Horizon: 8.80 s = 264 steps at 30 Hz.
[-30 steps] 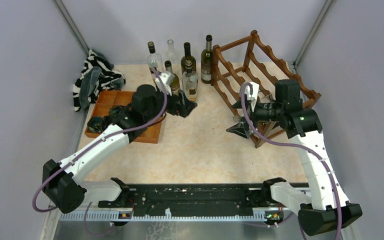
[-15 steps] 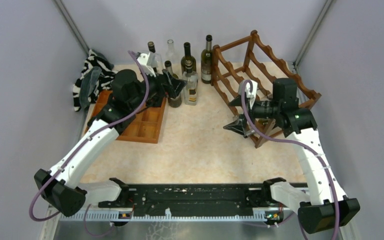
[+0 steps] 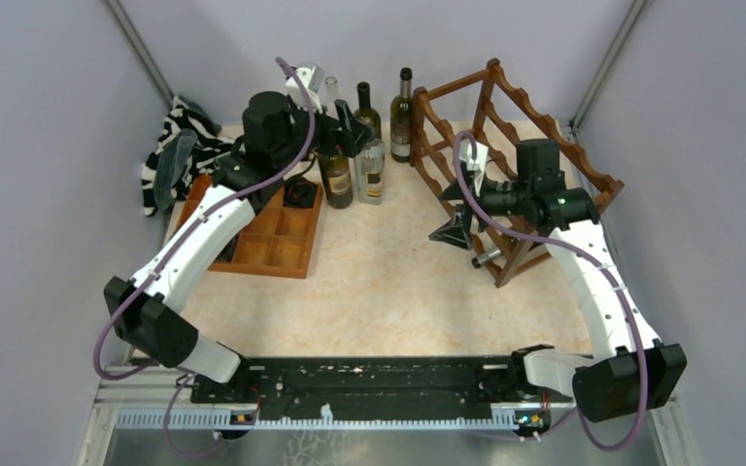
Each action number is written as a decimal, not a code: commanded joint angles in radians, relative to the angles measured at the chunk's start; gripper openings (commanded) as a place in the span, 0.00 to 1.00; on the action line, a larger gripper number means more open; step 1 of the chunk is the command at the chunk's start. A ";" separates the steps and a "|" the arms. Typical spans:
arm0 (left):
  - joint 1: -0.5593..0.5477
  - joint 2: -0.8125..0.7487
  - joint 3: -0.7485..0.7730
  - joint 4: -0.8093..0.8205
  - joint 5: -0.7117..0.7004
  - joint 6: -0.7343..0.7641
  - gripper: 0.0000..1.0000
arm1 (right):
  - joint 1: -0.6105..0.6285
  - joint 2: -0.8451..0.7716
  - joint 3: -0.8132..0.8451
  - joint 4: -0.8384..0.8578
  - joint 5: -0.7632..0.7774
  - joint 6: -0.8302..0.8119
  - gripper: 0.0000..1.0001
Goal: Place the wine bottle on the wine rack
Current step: Pick up the wine bottle from the center of the board, then place the wine bottle at the center of the board.
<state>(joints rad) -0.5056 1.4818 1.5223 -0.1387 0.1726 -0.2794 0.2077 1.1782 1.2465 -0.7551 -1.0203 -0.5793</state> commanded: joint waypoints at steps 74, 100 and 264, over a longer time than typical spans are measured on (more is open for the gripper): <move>-0.131 -0.109 -0.192 -0.003 0.383 0.161 0.00 | 0.070 0.094 -0.050 0.057 -0.092 -0.119 0.98; -0.116 -0.258 -0.365 0.118 0.547 0.173 0.00 | 0.255 0.211 -0.206 0.342 -0.056 0.011 0.98; 0.056 -0.530 -1.015 0.036 0.502 -0.330 0.91 | 0.330 0.236 0.085 -0.217 0.220 -0.691 0.99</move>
<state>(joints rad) -0.4526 0.9863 0.5598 -0.1284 0.6334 -0.5140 0.5488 1.4979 1.2423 -0.8696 -0.6788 -1.4696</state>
